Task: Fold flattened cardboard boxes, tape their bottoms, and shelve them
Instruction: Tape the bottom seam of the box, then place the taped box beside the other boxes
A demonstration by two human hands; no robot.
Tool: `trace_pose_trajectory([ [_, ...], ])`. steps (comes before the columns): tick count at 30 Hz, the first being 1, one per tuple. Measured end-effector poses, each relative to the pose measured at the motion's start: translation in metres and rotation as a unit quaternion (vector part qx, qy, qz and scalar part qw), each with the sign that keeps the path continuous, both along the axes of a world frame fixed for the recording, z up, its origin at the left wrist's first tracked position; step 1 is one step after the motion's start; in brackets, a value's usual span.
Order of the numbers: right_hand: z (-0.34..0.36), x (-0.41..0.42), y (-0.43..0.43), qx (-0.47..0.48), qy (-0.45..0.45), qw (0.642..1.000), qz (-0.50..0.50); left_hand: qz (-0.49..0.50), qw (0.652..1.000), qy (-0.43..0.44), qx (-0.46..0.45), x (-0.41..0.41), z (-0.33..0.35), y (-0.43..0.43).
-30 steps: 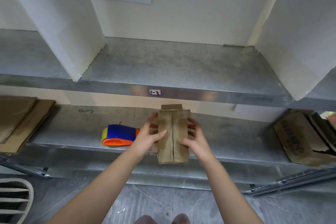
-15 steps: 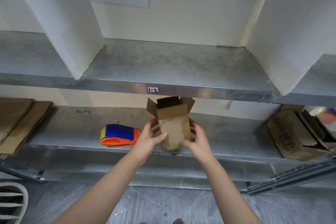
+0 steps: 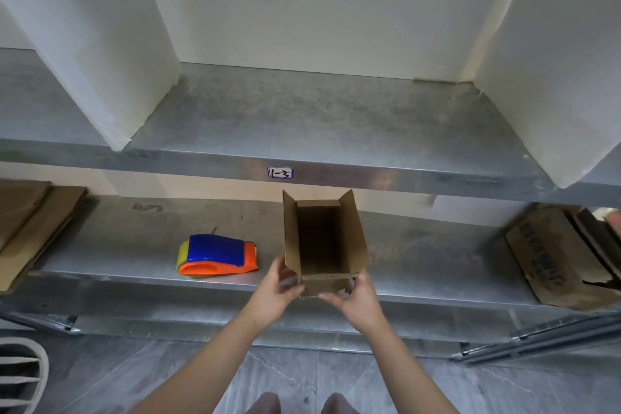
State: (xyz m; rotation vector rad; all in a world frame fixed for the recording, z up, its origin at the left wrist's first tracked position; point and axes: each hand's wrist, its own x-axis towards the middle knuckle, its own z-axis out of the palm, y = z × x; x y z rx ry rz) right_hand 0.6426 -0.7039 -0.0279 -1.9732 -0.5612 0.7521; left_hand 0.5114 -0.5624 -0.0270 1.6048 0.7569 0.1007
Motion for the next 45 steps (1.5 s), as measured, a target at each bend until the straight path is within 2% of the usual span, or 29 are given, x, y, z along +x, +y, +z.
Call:
trace_pose_trajectory([
  [3, -0.018, -0.002, 0.009, 0.03, -0.026, 0.998, -0.053, -0.028, 0.998, 0.018, 0.059, -0.001, -0.007, 0.01],
  [5, -0.025, -0.003, 0.012, 0.04, -0.029, 0.996, -0.073, -0.05, 0.98, 0.041, 0.186, -0.006, -0.008, 0.024],
  [8, -0.024, -0.006, 0.011, 0.042, -0.025, 0.996, -0.077, -0.124, 0.903, 0.088, 0.401, -0.021, 0.001, 0.045],
  [10, -0.018, -0.005, 0.004, 0.04, -0.024, 0.995, -0.089, -0.175, 0.85, 0.107, 0.486, -0.029, 0.012, 0.056],
  [15, 0.016, 0.01, -0.025, 0.046, -0.041, 0.992, -0.107, -0.242, 0.788, 0.106, 0.556, -0.023, 0.039, 0.065],
  [19, 0.032, 0.034, -0.071, 0.056, -0.053, 0.988, -0.132, -0.284, 0.722, 0.073, 0.627, 0.004, 0.051, 0.046],
  [21, 0.036, 0.043, -0.098, 0.053, -0.057, 0.987, -0.141, -0.292, 0.711, 0.066, 0.637, 0.021, 0.055, 0.026],
  [26, 0.036, 0.071, -0.173, 0.039, -0.058, 0.984, -0.166, -0.287, 0.725, 0.056, 0.624, 0.065, 0.054, -0.046],
  [35, 0.053, 0.165, -0.293, 0.009, -0.062, 0.989, -0.134, -0.262, 0.779, 0.036, 0.568, 0.148, 0.051, -0.187],
  [39, 0.057, 0.201, -0.316, -0.003, -0.057, 0.989, -0.139, -0.247, 0.841, 0.023, 0.482, 0.187, 0.058, -0.238],
  [42, 0.05, 0.22, -0.321, -0.017, -0.023, 0.988, -0.154, -0.216, 0.924, 0.011, 0.315, 0.216, 0.057, -0.269],
  [45, 0.043, 0.229, -0.316, -0.001, -0.004, 0.986, -0.166, -0.18, 0.968, -0.016, 0.173, 0.241, 0.051, -0.29],
])
